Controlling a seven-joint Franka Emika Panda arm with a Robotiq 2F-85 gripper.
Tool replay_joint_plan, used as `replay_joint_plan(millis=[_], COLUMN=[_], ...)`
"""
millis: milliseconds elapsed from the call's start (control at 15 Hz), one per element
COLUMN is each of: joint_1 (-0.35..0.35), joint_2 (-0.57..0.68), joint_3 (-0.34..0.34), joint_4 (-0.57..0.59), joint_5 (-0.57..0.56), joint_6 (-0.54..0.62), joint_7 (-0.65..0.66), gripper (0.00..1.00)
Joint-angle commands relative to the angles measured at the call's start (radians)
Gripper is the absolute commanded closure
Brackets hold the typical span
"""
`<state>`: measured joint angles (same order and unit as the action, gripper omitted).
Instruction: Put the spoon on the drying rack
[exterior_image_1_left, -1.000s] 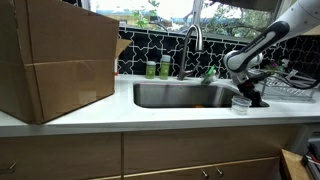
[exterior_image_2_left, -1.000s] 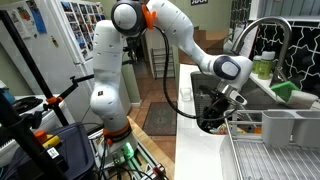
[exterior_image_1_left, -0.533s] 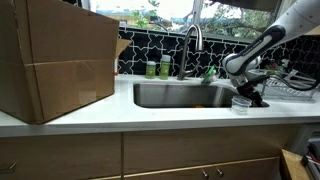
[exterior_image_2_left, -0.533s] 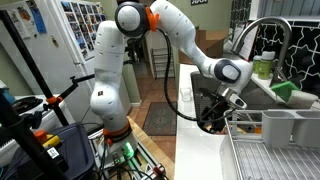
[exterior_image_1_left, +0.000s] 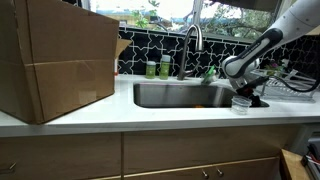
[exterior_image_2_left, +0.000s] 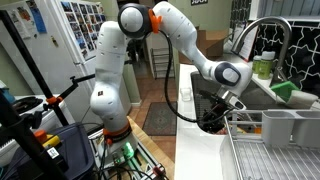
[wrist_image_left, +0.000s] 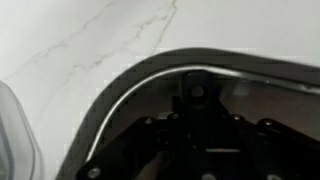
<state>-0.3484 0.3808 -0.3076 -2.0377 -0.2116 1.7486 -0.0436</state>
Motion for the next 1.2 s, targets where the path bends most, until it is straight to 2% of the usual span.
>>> replay_joint_plan(millis=[0, 67, 200, 400, 800, 933, 1133], joint_1=[0.001, 0.001, 0.004, 0.006, 0.009, 0.009, 0.0], joint_2=[0.008, 0.0, -0.017, -0.048, -0.059, -0.051, -0.037], joint_3=[-0.005, -0.006, -0.006, -0.003, -0.005, -0.007, -0.008], joint_4=[0.006, 0.006, 0.006, 0.014, 0.016, 0.013, 0.023], joint_5=[-0.015, -0.017, -0.021, -0.012, -0.024, -0.031, -0.012], joint_6=[0.024, 0.023, 0.016, -0.017, -0.001, 0.021, 0.036], joint_7=[0.025, 0.029, 0.033, 0.026, 0.049, 0.066, 0.08], gripper=[0.97, 0.95, 1.0, 1.0, 1.0, 0.74, 0.52])
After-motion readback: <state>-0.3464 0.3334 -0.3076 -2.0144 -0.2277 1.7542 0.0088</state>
